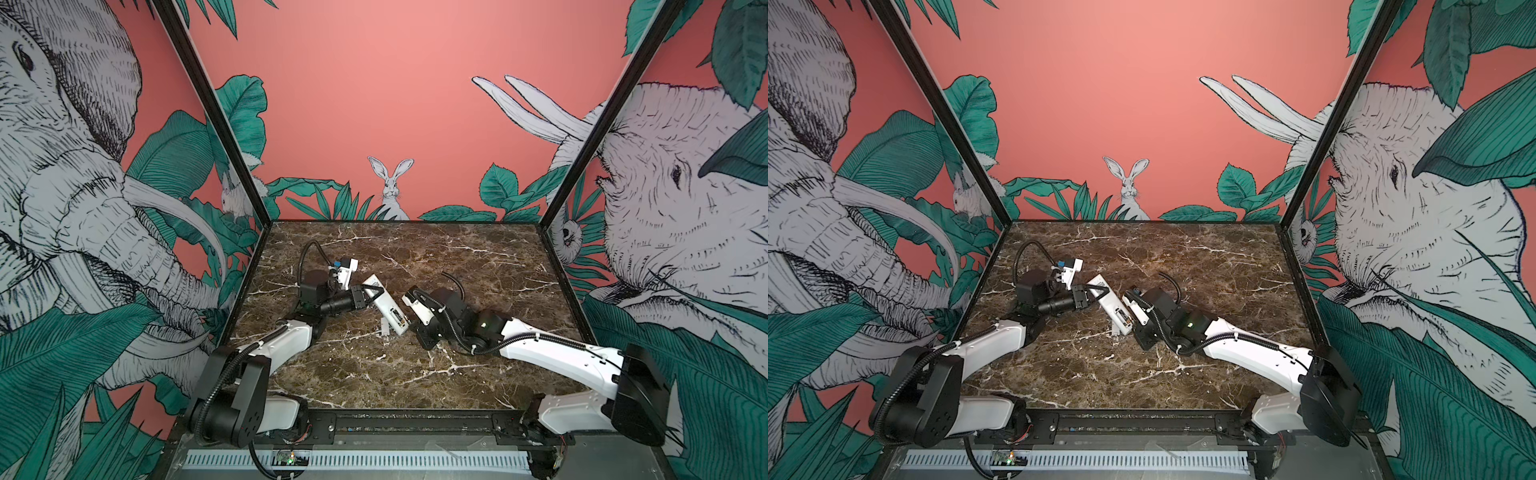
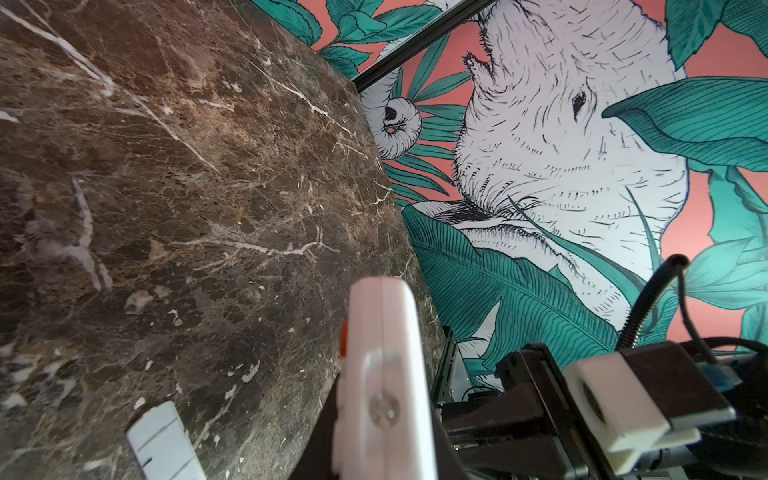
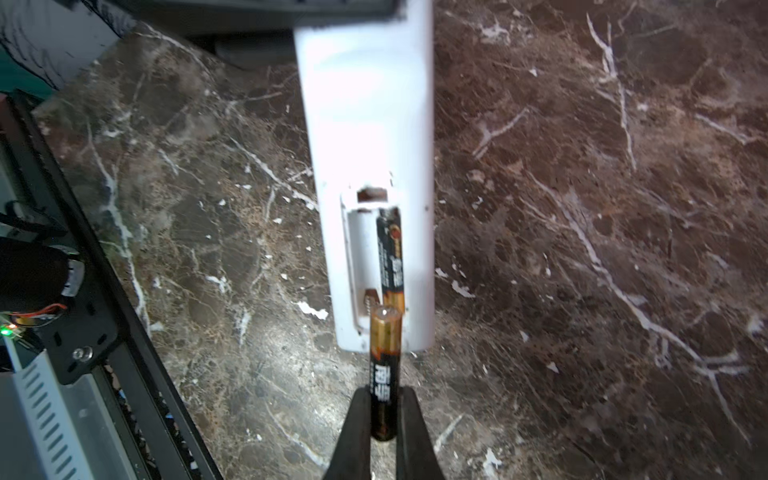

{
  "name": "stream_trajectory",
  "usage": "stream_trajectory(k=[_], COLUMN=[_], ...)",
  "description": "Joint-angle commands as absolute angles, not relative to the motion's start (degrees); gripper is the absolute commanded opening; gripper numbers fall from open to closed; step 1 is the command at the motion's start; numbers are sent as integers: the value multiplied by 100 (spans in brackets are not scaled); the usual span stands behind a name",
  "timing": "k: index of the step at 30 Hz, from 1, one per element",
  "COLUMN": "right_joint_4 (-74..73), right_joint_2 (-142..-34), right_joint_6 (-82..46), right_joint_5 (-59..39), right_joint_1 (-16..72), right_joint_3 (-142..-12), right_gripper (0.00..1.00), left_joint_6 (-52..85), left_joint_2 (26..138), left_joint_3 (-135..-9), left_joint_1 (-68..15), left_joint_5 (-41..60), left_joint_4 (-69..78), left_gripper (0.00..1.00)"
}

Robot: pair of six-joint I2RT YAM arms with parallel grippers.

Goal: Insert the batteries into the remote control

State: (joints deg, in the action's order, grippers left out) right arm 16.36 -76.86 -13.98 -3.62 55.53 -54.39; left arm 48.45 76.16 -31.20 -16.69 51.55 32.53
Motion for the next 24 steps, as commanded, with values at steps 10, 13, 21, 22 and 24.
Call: stream_trajectory(k=[10,13,21,22,24], right_joint_4=[824,719,524,504,471], right_joint_2=[-7601,-7625,-7741,-7765,-7786], right_joint_6=[-1485,-1486,-1572,-1581,-1591], right_joint_5=[-518,-592,-612,-601,-585], right_joint_1=[5654,5656,5667,5673,5676], right_joint_3=[-5520,-5519,-5491,-5493,-5482], right_gripper=[6,6,7,7,7], left_joint_6=[5385,5566,5723,5728,5734], left_joint_2=[7412,7477,7517,7510,7497], left_joint_3=[-2947,-2927,-2886,-2883,-2883], left_joint_1=[-1679,-1679,-1679,-1679,-1683], left_joint_5=[5641,5711,5752,5755,5768], left_joint_4=[4044,4307,4590,4594,4595], left_gripper=[0,0,0,0,0])
